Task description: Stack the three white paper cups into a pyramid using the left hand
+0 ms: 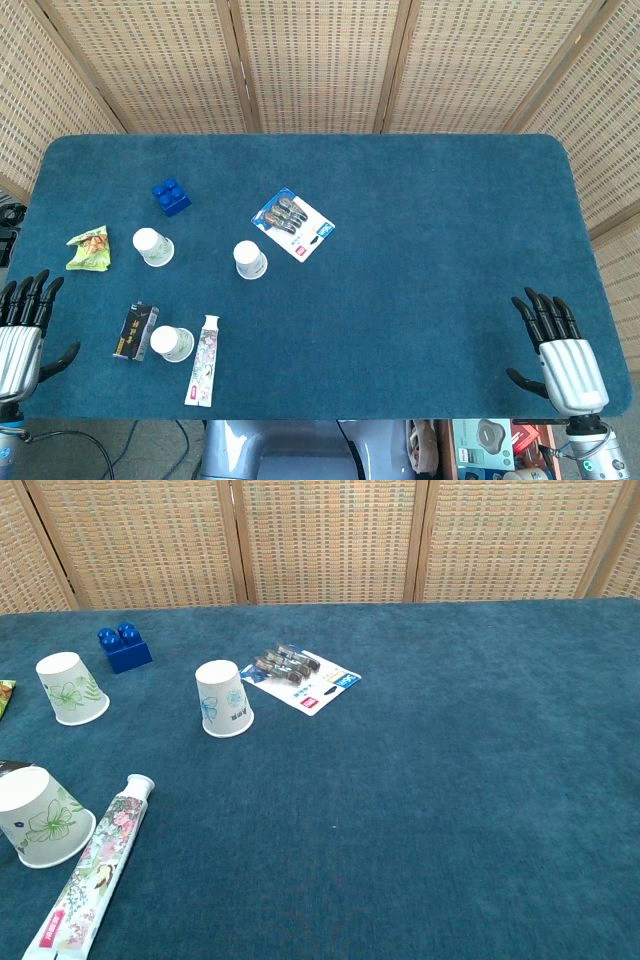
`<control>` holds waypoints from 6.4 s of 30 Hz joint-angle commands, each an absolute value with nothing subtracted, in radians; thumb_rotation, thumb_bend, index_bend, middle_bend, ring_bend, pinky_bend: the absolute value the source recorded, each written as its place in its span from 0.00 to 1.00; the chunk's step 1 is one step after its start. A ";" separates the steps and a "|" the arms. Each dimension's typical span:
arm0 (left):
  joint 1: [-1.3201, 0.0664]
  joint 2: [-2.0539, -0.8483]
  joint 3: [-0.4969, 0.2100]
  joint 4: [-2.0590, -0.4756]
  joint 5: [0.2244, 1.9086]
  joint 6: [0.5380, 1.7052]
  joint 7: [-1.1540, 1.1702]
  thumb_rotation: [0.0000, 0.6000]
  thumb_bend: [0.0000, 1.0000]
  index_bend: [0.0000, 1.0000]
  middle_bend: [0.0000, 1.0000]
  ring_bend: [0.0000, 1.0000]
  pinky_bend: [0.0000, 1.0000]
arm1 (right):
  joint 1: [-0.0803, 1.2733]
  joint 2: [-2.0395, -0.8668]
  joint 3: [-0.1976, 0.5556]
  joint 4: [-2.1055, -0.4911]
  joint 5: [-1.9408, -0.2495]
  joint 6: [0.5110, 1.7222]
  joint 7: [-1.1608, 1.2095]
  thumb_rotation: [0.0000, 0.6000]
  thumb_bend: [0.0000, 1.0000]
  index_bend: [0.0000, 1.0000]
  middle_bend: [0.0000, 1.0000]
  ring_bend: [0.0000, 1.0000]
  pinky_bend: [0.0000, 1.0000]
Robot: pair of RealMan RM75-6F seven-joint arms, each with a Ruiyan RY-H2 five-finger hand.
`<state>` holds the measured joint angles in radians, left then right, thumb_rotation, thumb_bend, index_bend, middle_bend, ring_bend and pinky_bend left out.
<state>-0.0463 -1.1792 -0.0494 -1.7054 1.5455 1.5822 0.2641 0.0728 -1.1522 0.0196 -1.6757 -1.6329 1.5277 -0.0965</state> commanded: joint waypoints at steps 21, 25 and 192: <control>-0.045 -1.174 -0.048 -1.713 1.557 1.590 0.260 1.00 0.24 0.00 0.00 0.00 0.00 | 0.071 -1.151 0.018 -1.680 -1.637 1.530 -0.099 1.00 0.14 0.00 0.00 0.00 0.00; -0.043 -1.175 -0.046 -1.715 1.562 1.593 0.261 1.00 0.24 0.00 0.00 0.00 0.00 | 0.070 -1.149 0.018 -1.681 -1.639 1.534 -0.095 1.00 0.14 0.00 0.00 0.00 0.00; -0.951 -1.399 -0.139 -1.376 0.372 0.894 0.795 1.00 0.25 0.40 0.00 0.00 0.00 | 0.102 -1.148 0.045 -1.631 -1.542 1.455 0.008 1.00 0.14 0.00 0.00 0.00 0.00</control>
